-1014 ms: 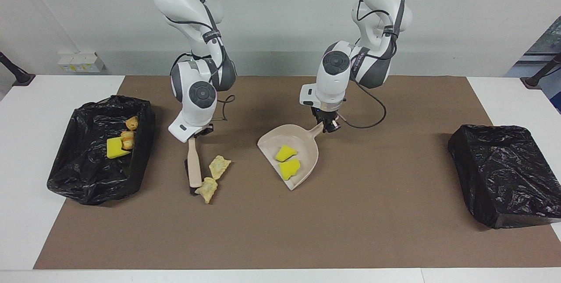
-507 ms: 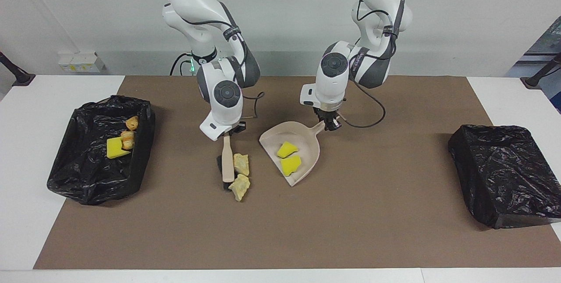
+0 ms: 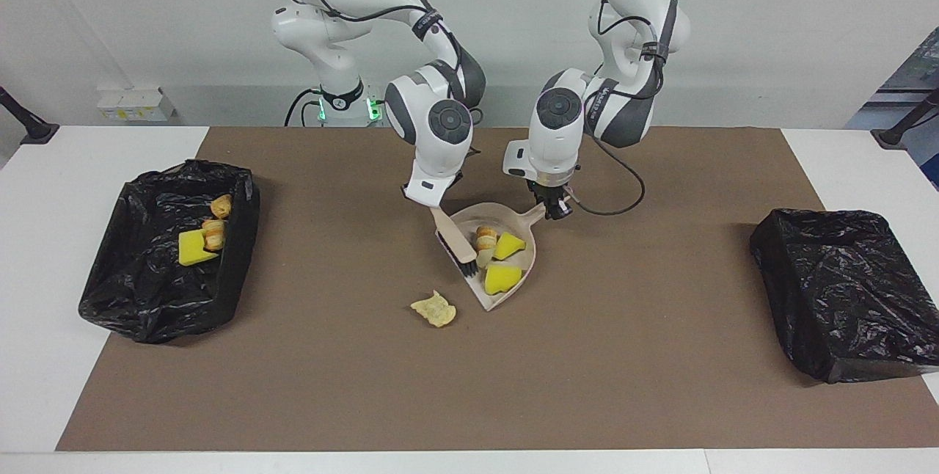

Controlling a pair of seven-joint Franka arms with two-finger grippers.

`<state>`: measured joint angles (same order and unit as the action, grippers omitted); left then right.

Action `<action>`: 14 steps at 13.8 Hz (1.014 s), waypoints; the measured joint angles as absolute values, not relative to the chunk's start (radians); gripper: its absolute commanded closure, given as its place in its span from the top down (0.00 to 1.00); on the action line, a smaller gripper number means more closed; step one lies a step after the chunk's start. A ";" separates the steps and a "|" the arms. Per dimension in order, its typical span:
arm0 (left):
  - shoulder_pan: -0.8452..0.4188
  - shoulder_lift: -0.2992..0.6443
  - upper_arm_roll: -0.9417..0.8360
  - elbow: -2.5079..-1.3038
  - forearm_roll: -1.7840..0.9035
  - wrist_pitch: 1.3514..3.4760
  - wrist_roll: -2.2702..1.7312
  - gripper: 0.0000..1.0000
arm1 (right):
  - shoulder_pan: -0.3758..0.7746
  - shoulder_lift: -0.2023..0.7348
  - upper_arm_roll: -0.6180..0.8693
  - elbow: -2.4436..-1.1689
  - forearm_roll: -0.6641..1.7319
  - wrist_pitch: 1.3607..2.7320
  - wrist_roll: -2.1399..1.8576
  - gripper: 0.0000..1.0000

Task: Sweep and dump trash in bin
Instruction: 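Brush the bread chunks into the dustpan held by the left gripper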

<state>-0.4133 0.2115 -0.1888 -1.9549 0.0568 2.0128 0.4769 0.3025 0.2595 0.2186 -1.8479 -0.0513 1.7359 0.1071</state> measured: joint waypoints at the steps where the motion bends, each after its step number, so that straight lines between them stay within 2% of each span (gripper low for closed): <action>1: -0.413 0.211 -0.188 -1.955 0.057 2.014 0.482 0.00 | 0.274 0.250 0.217 -1.833 -0.056 1.704 0.087 0.00; 5: -0.410 0.212 -0.183 -1.954 0.057 2.022 0.499 0.00 | 0.167 0.255 0.214 -1.808 -0.181 1.688 0.056 0.00; 8: -0.398 0.212 -0.180 -1.941 0.059 2.023 0.500 0.00 | 0.114 0.319 0.213 -1.788 -0.275 1.729 0.040 0.00; 11: -0.376 0.221 -0.177 -1.921 0.060 2.016 0.505 0.00 | 0.117 0.430 0.215 -1.678 -0.298 1.735 0.040 0.00; 14: -0.360 0.241 -0.176 -1.897 0.061 2.007 0.516 0.00 | 0.160 0.477 0.221 -1.633 -0.297 1.735 0.040 0.00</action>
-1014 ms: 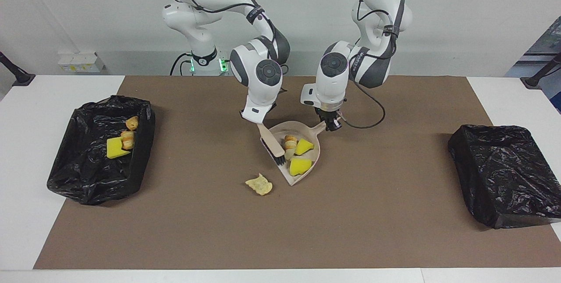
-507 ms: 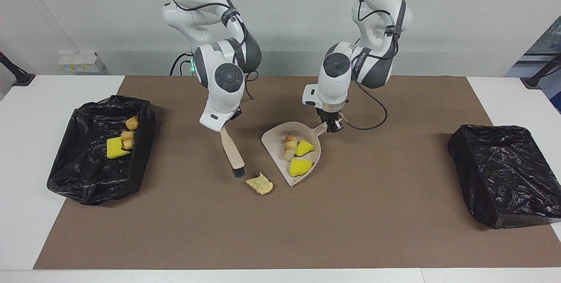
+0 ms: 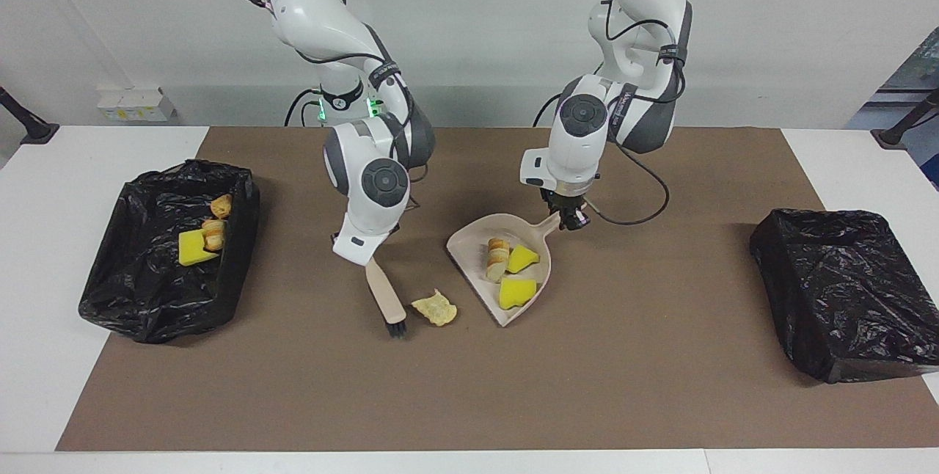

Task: Sweep and dump trash in bin
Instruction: 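Brush the bread chunks into the dustpan held by the left gripper, then carry the loaded dustpan with the left gripper to the farther black bag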

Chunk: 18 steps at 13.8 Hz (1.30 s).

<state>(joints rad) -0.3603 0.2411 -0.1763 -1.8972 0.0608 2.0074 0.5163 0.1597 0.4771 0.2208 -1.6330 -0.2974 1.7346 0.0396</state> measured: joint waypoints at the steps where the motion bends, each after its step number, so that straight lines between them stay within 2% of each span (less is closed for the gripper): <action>1: -0.360 0.245 -0.177 -1.896 0.061 2.007 0.522 0.00 | 0.183 0.477 0.224 -1.631 -0.292 1.731 0.040 0.00; 5: -0.360 0.248 -0.178 -1.896 0.061 2.006 0.579 0.00 | 0.282 0.466 0.228 -1.630 -0.147 1.689 0.066 0.00; 10: -0.360 0.248 -0.178 -1.896 0.061 2.006 0.694 0.00 | 0.324 0.438 0.236 -1.630 -0.040 1.664 0.074 0.00; 15: -0.335 0.249 -0.175 -1.897 0.063 2.053 0.896 0.00 | 0.298 0.388 0.235 -1.630 -0.038 1.574 0.074 0.00; 18: -0.280 0.243 -0.173 -1.897 0.064 2.057 1.060 0.00 | 0.186 0.388 0.229 -1.634 -0.039 1.570 0.072 0.00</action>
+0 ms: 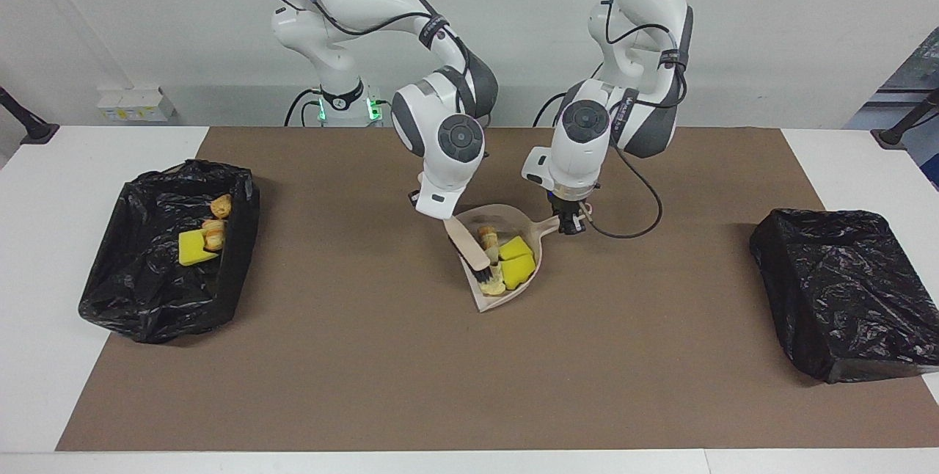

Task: Sweep and dump trash in bin
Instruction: 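Carry the loaded dustpan with the left gripper to the farther black bag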

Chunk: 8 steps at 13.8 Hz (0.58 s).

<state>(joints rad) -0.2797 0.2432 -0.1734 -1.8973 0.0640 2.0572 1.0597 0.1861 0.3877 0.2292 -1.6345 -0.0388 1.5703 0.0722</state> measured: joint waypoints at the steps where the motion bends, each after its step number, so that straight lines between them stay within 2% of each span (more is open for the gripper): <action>1: -0.257 0.237 -0.173 -1.898 0.065 2.058 1.105 0.00 | 0.145 0.387 0.228 -1.634 -0.039 1.570 0.071 0.00; 4: -0.158 0.195 -0.172 -1.898 0.067 2.059 1.237 0.00 | 0.075 0.384 0.229 -1.639 -0.037 1.562 0.098 0.00; 6: -0.069 0.155 -0.170 -1.897 0.067 2.057 1.349 0.00 | 0.080 0.372 0.237 -1.667 -0.030 1.558 0.124 0.00; 8: 0.029 0.123 -0.168 -1.895 0.067 2.055 1.450 0.00 | 0.132 0.337 0.245 -1.726 -0.013 1.558 0.197 0.00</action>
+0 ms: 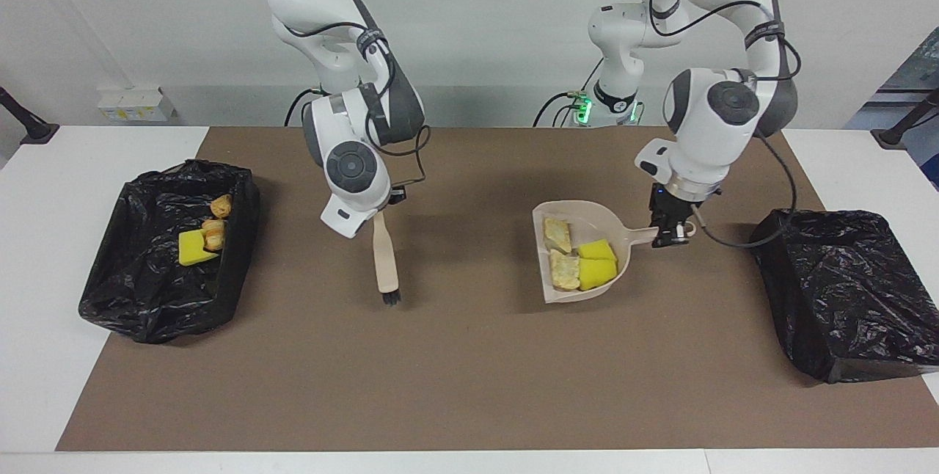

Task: Sweep and dump trash in bin
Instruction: 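Carry the loaded dustpan with the left gripper to the farther black bag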

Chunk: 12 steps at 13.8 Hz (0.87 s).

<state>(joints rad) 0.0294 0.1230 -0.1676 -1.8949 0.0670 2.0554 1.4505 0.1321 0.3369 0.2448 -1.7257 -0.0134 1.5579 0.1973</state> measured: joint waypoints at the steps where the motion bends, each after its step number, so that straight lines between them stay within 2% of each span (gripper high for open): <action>1: 0.080 0.113 -0.167 -1.886 0.066 2.047 1.476 0.00 | 0.168 0.316 0.247 -1.756 0.000 1.558 0.246 0.00; 8: 0.412 0.135 -0.157 -1.705 0.061 2.006 1.744 0.00 | 0.421 0.167 0.253 -1.941 0.210 1.634 0.541 0.00; 12: 0.577 0.238 -0.154 -1.565 0.061 1.997 1.859 0.00 | 0.531 0.148 0.254 -2.048 0.249 1.731 0.613 0.00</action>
